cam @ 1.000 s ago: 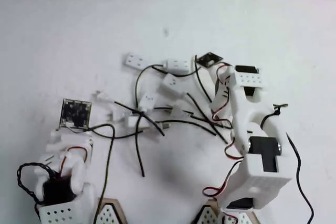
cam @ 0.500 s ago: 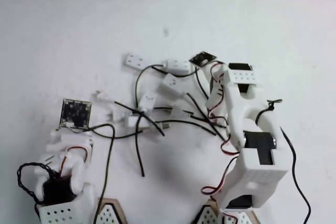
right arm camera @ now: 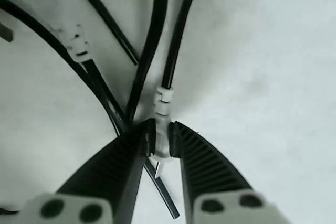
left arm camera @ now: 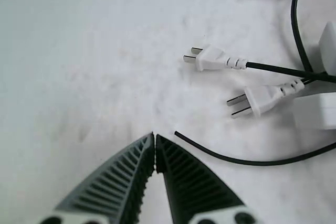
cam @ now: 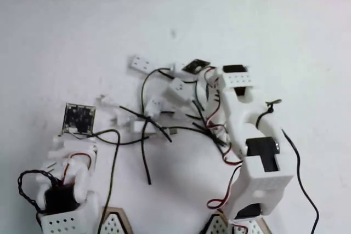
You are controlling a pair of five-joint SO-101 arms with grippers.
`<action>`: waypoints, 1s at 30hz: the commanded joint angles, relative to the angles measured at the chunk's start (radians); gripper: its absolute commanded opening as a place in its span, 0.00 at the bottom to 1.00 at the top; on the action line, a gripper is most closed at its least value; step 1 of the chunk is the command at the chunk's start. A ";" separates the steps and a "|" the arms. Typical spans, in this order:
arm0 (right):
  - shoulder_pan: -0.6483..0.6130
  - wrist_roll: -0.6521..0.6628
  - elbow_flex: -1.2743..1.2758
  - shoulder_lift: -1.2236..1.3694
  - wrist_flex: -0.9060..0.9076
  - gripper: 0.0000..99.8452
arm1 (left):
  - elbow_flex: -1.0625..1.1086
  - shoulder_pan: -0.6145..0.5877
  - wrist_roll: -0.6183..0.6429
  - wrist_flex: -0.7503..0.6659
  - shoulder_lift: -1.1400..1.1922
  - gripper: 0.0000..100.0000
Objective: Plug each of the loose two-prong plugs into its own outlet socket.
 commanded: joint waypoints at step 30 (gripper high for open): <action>-0.013 -0.008 -0.021 0.041 0.079 0.09 | 0.012 -0.004 -0.009 -0.044 -0.012 0.03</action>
